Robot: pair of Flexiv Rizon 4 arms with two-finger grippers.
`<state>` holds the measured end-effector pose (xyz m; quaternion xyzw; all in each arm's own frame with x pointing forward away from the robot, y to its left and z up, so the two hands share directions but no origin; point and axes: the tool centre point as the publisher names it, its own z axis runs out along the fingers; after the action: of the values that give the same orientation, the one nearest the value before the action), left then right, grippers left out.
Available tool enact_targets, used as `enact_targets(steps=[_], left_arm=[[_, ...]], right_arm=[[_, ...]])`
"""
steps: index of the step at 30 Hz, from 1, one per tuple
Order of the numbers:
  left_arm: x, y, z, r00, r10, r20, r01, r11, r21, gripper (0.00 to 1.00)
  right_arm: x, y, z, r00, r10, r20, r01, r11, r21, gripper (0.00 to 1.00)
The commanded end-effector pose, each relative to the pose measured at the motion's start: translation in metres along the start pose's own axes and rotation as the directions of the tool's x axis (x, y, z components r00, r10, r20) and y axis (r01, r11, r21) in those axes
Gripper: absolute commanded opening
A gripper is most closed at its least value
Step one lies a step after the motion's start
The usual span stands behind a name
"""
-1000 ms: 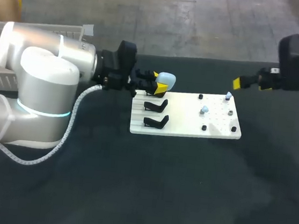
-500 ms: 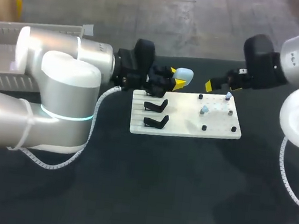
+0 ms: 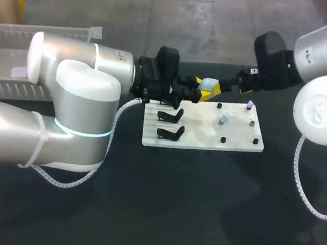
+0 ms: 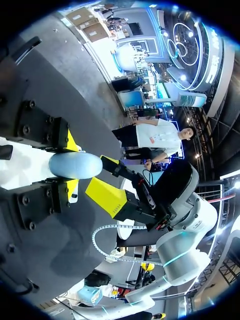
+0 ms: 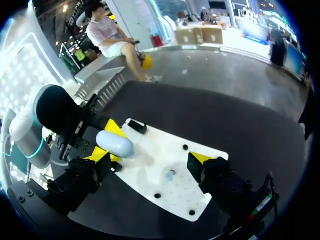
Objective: Pick up each earbud case from the left stands, insert the matching earbuds, close the lid, and place the case in the box.
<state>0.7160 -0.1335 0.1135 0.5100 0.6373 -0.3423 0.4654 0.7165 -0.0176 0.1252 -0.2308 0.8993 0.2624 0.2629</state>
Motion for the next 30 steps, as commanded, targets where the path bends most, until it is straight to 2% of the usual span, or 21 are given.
enact_targets(steps=[1,7,10,13,17,19,26,30], left_arm=[[-0.002,-0.002,0.000,1.000,0.000,0.008,0.000,1.000,0.012,0.00],[-0.002,-0.008,-0.002,0.999,-0.007,0.032,0.005,0.999,0.043,0.00],[0.000,-0.006,-0.007,0.994,-0.044,0.097,0.036,0.996,0.085,0.00],[0.002,-0.004,-0.014,0.981,-0.043,0.192,0.020,0.992,0.122,0.00],[0.003,-0.001,-0.022,0.958,-0.035,0.285,-0.015,0.985,0.171,0.00],[0.001,-0.001,-0.025,0.954,-0.005,0.299,-0.051,0.982,0.181,0.00],[-0.009,-0.002,-0.035,0.949,0.011,0.315,-0.076,0.978,0.194,0.00],[-0.013,-0.001,-0.038,0.950,0.020,0.312,-0.087,0.975,0.202,0.00]], right_arm=[[-0.003,-0.001,0.001,1.000,-0.002,-0.003,0.002,1.000,-0.026,1.00],[-0.007,-0.004,-0.006,1.000,-0.004,0.020,0.004,1.000,0.009,1.00],[-0.005,-0.007,-0.014,1.000,0.004,0.027,-0.006,0.998,0.059,1.00],[0.001,-0.012,-0.020,1.000,0.022,-0.013,-0.020,0.989,0.149,1.00],[0.008,-0.020,-0.025,0.999,0.032,-0.043,-0.022,0.978,0.205,1.00],[0.011,-0.024,-0.027,0.998,0.024,-0.065,-0.009,0.974,0.227,1.00],[0.021,-0.047,-0.036,0.992,0.009,-0.130,0.030,0.954,0.299,1.00],[0.025,-0.062,-0.038,0.980,-0.011,-0.199,0.078,0.940,0.333,1.00]])
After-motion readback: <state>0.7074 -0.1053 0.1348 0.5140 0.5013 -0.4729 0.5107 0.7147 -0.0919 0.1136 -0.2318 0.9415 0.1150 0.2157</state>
